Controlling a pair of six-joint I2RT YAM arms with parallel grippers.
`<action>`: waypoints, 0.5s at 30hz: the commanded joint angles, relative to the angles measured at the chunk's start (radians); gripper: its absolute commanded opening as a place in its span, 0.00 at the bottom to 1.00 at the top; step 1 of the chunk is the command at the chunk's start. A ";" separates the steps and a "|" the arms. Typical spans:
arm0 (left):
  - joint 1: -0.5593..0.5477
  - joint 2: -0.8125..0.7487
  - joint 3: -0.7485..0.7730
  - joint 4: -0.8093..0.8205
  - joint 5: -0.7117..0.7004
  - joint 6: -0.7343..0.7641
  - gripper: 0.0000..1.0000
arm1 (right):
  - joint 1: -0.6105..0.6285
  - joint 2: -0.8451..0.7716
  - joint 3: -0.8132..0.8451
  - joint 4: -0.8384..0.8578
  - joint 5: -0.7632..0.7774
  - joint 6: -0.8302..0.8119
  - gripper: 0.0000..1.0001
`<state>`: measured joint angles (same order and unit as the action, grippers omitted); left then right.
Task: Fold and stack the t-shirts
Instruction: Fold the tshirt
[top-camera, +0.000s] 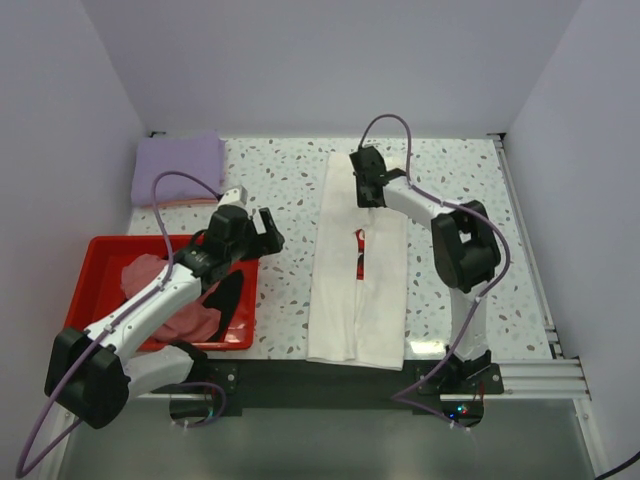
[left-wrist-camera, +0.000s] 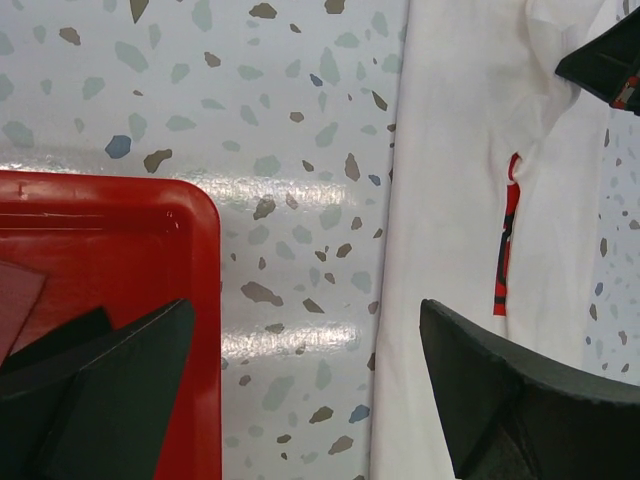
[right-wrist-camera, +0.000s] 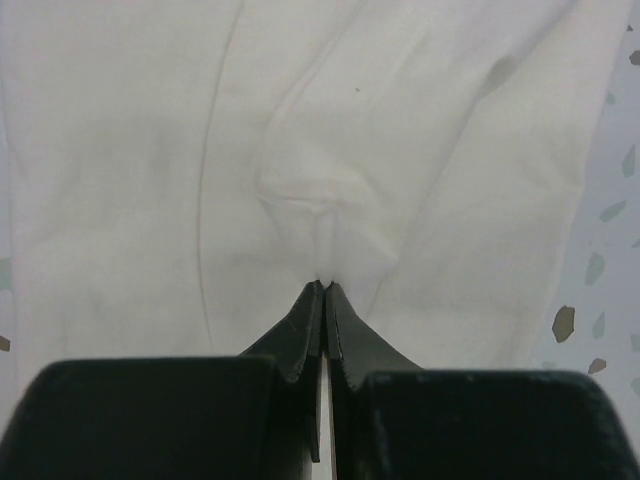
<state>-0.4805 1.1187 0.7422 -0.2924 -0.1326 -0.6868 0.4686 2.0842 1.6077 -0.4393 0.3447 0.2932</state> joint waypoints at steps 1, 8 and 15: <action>-0.009 -0.017 0.003 0.056 0.019 0.021 1.00 | -0.008 -0.102 -0.087 0.134 0.042 0.098 0.01; -0.018 -0.014 0.031 0.070 0.039 0.032 1.00 | -0.018 -0.200 -0.245 0.247 0.102 0.182 0.02; -0.018 -0.016 0.063 0.064 0.037 0.027 1.00 | -0.030 -0.288 -0.397 0.329 0.151 0.273 0.03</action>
<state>-0.4942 1.1187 0.7486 -0.2707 -0.1036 -0.6838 0.4492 1.8698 1.2541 -0.2157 0.4297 0.4908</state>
